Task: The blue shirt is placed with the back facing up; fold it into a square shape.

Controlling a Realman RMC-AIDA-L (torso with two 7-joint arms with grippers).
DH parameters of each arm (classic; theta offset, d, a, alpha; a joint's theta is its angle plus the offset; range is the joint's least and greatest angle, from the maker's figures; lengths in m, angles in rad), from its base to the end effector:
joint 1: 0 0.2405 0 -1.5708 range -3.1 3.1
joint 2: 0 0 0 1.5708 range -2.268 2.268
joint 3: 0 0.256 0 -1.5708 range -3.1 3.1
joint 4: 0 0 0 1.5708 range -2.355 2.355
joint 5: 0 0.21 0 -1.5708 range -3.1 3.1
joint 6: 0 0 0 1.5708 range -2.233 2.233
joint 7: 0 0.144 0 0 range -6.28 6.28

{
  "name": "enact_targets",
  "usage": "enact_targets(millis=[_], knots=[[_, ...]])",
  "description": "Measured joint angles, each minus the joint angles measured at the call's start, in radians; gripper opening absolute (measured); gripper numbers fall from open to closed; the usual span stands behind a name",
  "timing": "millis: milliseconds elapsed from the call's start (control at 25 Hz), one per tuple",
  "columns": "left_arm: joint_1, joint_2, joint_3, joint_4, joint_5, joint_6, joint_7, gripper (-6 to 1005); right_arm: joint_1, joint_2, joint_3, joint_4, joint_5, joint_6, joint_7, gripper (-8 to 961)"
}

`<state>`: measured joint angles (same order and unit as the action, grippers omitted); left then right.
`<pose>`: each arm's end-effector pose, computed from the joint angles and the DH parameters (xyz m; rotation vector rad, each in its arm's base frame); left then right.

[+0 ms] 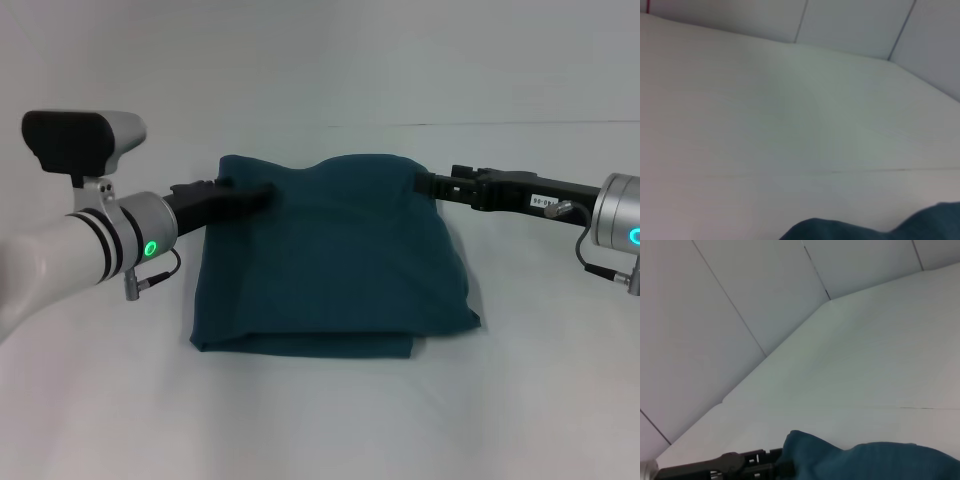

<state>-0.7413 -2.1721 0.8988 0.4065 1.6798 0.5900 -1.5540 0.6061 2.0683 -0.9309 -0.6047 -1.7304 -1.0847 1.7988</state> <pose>-0.2496 0.4255 -0.0662 -2.0866 -1.0722 -0.4930 0.2442 0.3982 -0.0107 -2.3300 1.1323 0.7397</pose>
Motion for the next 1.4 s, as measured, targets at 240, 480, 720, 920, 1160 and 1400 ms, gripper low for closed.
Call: enact_targets(millis=[240, 480, 720, 920, 1160, 1400], knots=[[-0.004, 0.000, 0.018, -0.007, 0.000, -0.008, 0.000, 602, -0.002, 0.001, 0.000, 0.002, 0.000, 0.000, 0.000, 858], [-0.003, 0.000, 0.019, -0.005, -0.008, -0.006, 0.000, 406, -0.005, 0.003, 0.000, 0.004, -0.001, 0.000, -0.002, 857], [-0.005, 0.000, 0.018, -0.003, -0.008, -0.009, 0.000, 175, -0.011, 0.005, 0.000, 0.005, -0.001, 0.007, -0.003, 858], [-0.005, 0.000, 0.018, -0.003, -0.009, -0.011, 0.000, 81, -0.013, 0.007, -0.002, 0.007, -0.002, 0.011, -0.005, 857], [-0.004, 0.000, 0.006, 0.000, -0.012, -0.012, 0.000, 81, -0.013, 0.007, -0.005, 0.007, -0.002, 0.011, -0.006, 857], [0.003, 0.003, -0.003, 0.022, -0.025, -0.014, 0.000, 83, -0.013, 0.007, -0.008, 0.007, -0.002, 0.011, -0.006, 858]])
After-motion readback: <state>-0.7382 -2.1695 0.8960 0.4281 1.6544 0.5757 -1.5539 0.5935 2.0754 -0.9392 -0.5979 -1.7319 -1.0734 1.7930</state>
